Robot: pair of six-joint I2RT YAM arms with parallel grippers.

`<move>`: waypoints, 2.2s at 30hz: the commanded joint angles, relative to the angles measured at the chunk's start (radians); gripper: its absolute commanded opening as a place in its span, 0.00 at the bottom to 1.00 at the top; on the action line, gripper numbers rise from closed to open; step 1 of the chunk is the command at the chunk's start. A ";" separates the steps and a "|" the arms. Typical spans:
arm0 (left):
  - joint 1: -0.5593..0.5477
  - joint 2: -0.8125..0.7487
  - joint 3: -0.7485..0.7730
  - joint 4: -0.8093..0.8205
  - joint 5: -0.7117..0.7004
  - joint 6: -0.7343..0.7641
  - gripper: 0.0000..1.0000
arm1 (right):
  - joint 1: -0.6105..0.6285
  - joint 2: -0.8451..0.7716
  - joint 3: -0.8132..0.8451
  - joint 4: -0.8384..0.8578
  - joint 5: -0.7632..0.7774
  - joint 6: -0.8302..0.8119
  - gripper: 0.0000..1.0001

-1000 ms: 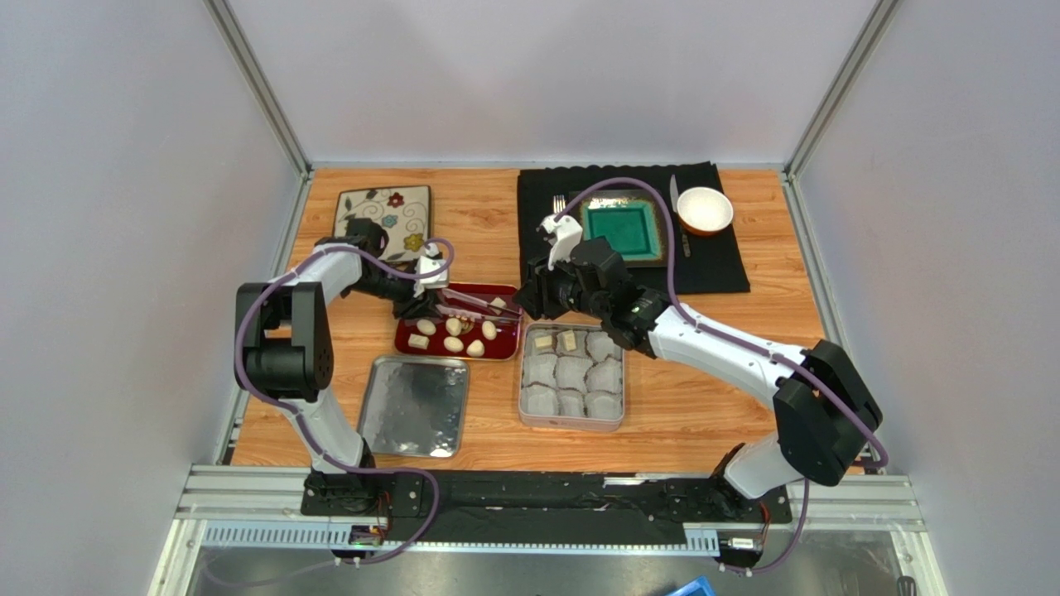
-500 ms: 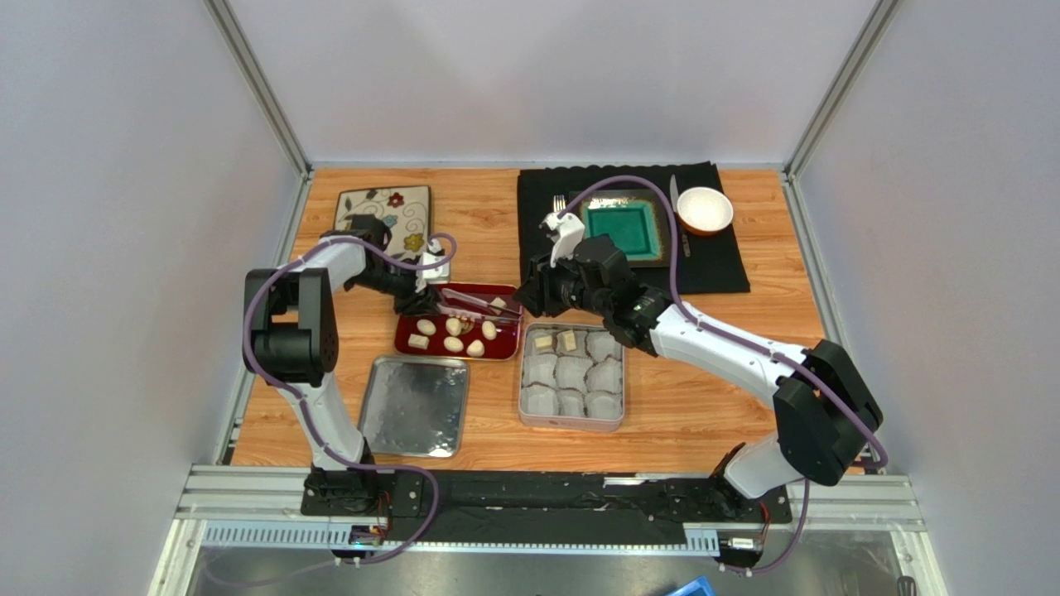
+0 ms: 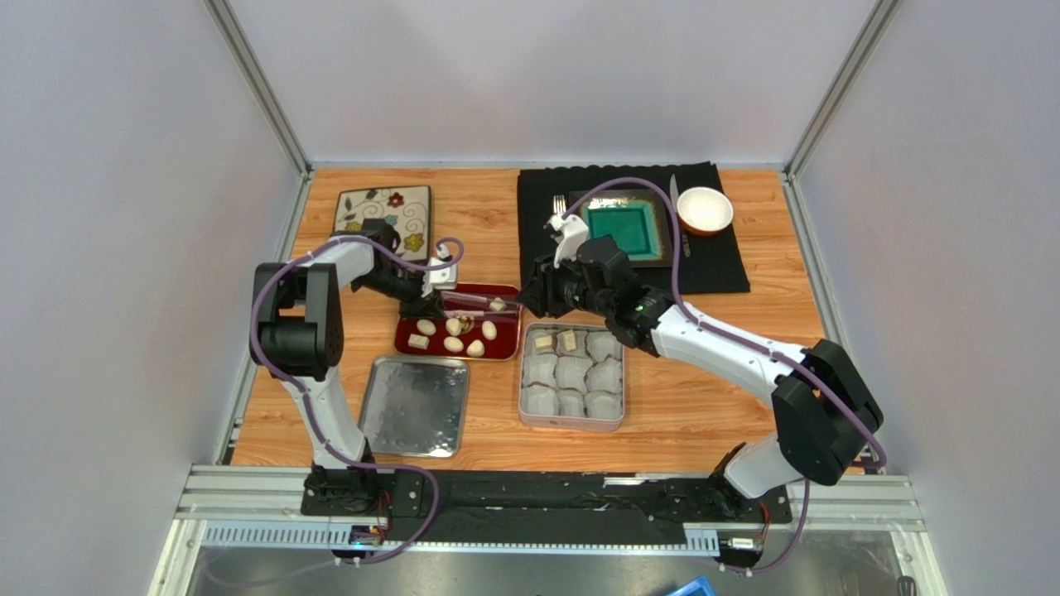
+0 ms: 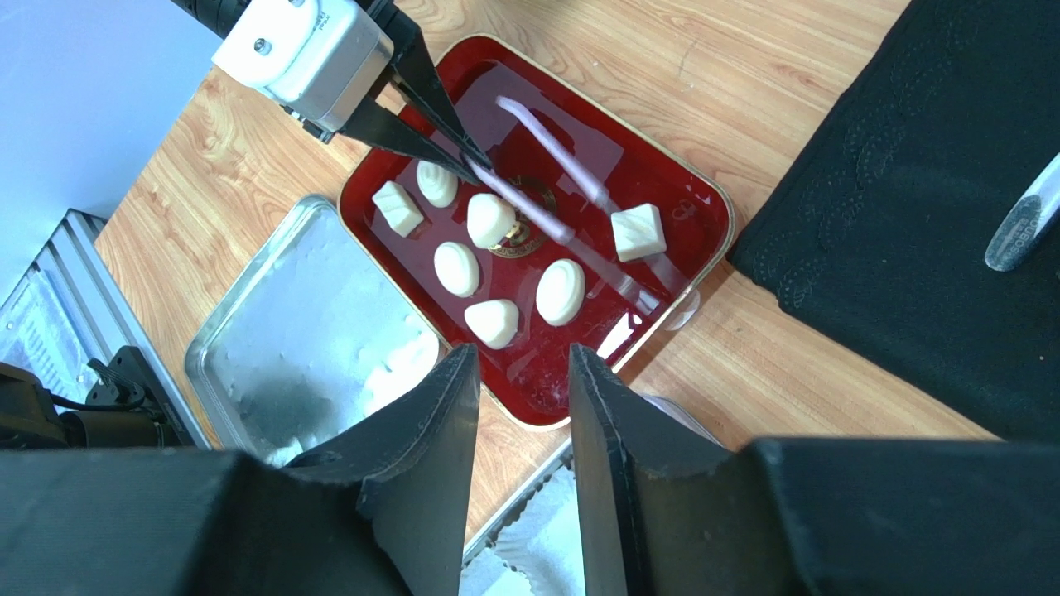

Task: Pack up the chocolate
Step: Pick up the clamp from the plate.

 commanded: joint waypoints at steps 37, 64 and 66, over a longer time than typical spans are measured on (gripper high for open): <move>0.008 -0.413 0.050 -0.662 0.727 -0.257 0.00 | -0.046 -0.467 -0.169 0.087 -0.218 -0.230 1.00; -0.130 -0.751 -0.231 0.049 0.928 -1.238 0.00 | -0.244 -0.242 -0.005 0.093 -0.956 -0.089 0.95; -0.136 -0.752 -0.235 0.055 0.928 -1.235 0.00 | -0.243 -0.220 0.015 0.096 -0.988 -0.075 0.95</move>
